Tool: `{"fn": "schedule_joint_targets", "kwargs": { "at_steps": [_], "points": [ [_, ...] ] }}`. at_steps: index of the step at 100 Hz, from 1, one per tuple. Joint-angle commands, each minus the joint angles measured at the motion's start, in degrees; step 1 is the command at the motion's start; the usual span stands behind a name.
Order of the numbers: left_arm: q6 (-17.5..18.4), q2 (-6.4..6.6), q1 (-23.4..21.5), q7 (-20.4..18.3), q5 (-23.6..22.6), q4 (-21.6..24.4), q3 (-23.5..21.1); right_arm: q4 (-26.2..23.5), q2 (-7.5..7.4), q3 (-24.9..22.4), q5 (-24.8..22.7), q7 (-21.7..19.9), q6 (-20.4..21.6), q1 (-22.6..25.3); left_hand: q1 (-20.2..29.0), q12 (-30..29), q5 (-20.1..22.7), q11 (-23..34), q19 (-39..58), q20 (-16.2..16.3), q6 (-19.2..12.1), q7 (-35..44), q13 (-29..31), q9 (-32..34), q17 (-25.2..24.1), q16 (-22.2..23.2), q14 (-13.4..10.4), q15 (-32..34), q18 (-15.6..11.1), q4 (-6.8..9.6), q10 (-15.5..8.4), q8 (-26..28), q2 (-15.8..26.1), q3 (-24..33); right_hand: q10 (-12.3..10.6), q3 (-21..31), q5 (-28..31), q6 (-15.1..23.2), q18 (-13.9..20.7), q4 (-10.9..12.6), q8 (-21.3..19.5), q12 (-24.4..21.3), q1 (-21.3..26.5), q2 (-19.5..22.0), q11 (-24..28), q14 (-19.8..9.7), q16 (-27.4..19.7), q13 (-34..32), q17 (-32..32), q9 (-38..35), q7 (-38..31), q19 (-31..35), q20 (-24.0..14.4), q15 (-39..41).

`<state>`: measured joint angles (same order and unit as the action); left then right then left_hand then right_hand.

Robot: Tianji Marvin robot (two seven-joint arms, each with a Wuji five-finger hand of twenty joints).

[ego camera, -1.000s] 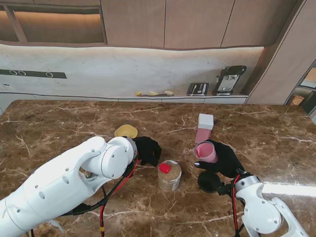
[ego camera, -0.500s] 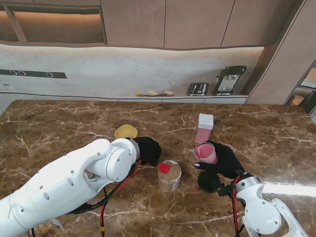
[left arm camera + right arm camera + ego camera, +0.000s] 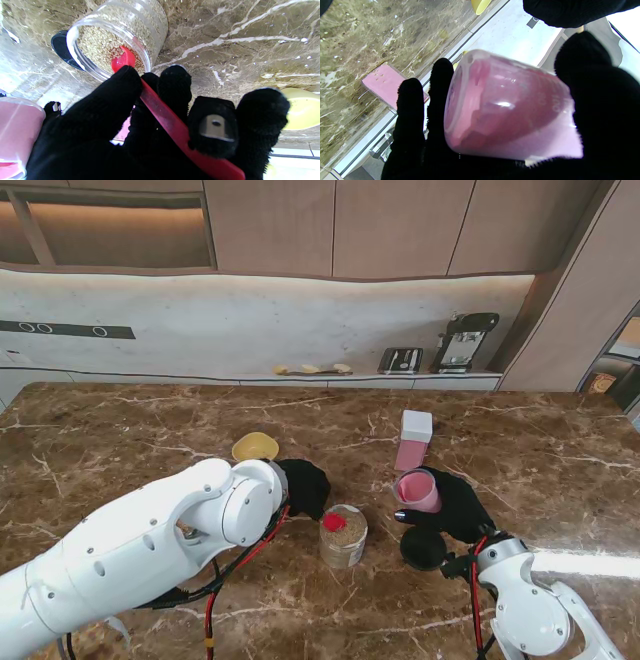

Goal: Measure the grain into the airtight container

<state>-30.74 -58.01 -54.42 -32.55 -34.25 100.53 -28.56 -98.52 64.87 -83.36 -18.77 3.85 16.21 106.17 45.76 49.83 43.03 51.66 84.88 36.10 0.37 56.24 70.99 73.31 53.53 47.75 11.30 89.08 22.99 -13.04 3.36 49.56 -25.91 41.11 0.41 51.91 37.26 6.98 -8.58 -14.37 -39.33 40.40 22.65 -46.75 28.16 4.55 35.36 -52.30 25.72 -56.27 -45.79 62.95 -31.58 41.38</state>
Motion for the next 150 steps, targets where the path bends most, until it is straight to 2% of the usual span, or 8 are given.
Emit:
{"fn": "schedule_joint_targets", "kwargs": {
  "at_steps": [1, 39, 103, 150],
  "points": [
    [-0.4, -0.24, 0.4, -0.3, 0.5, -0.5, 0.4, 0.5, 0.12, 0.0, 0.4, -0.9, 0.0, 0.5, 1.9, -0.3, 2.0, 0.2, 4.0, -0.8, -4.2, 5.5, 1.8, 5.4, 1.9, -0.3, -2.8, 6.3, 0.0, -0.34, -0.7, 0.3, 0.2, 2.8, -3.9, 8.2, 3.4, 7.1, 1.1, -2.5, -0.2, -0.5, 5.1, 8.0, 2.7, -3.6, -0.2, -0.1, -0.5, -1.1, -5.1, -1.0, 0.3, -0.1],
    [-2.1, -0.78, 3.1, 0.5, 4.4, -1.9, 3.4, 0.7, 0.18, -0.1, 0.5, -0.6, 0.1, 0.6, 2.2, -0.3, 1.5, 0.1, 4.2, -1.0, -4.1, 5.6, 1.8, 5.3, 1.8, -0.3, -2.8, 6.3, 0.1, -0.26, -0.9, 0.3, 0.7, 2.0, -3.9, 8.3, 3.5, 7.0, 1.0, -2.5, -0.2, -0.6, 5.2, 8.0, 2.8, -3.6, -0.2, 0.0, -0.7, -1.1, -5.1, -1.5, 0.4, -0.2],
    [-4.9, -1.52, 4.7, 1.5, 10.0, -3.6, 5.1, 0.8, 0.2, -0.1, 0.6, -0.6, 0.1, 0.7, 2.8, 0.0, 0.9, 0.0, 4.6, -0.9, -3.8, 5.6, 1.8, 5.3, 1.4, -0.3, -2.7, 6.4, 0.3, -0.03, -1.0, 0.4, 1.5, 0.7, -3.9, 8.3, 3.4, 7.1, 0.9, -2.5, -0.2, -0.7, 5.2, 8.0, 2.8, -3.7, -0.2, 0.0, -0.9, -1.0, -5.1, -2.1, 0.4, -0.2],
    [-7.5, -2.11, 3.1, 2.5, 15.5, -5.0, 3.0, 1.1, 0.21, 0.0, 0.7, -0.5, 0.1, 0.8, 3.5, 0.2, 0.3, 0.0, 4.9, -0.7, -4.2, 5.9, 1.8, 4.8, 0.9, -0.3, -2.5, 6.4, 0.5, 0.05, -1.1, 0.8, 2.4, -0.7, -3.9, 8.2, 3.5, 7.1, 0.9, -2.5, -0.2, -0.8, 5.2, 8.1, 2.7, -3.7, -0.3, 0.0, -1.0, -0.9, -5.1, -2.6, 0.5, -0.4]
  ]
}}
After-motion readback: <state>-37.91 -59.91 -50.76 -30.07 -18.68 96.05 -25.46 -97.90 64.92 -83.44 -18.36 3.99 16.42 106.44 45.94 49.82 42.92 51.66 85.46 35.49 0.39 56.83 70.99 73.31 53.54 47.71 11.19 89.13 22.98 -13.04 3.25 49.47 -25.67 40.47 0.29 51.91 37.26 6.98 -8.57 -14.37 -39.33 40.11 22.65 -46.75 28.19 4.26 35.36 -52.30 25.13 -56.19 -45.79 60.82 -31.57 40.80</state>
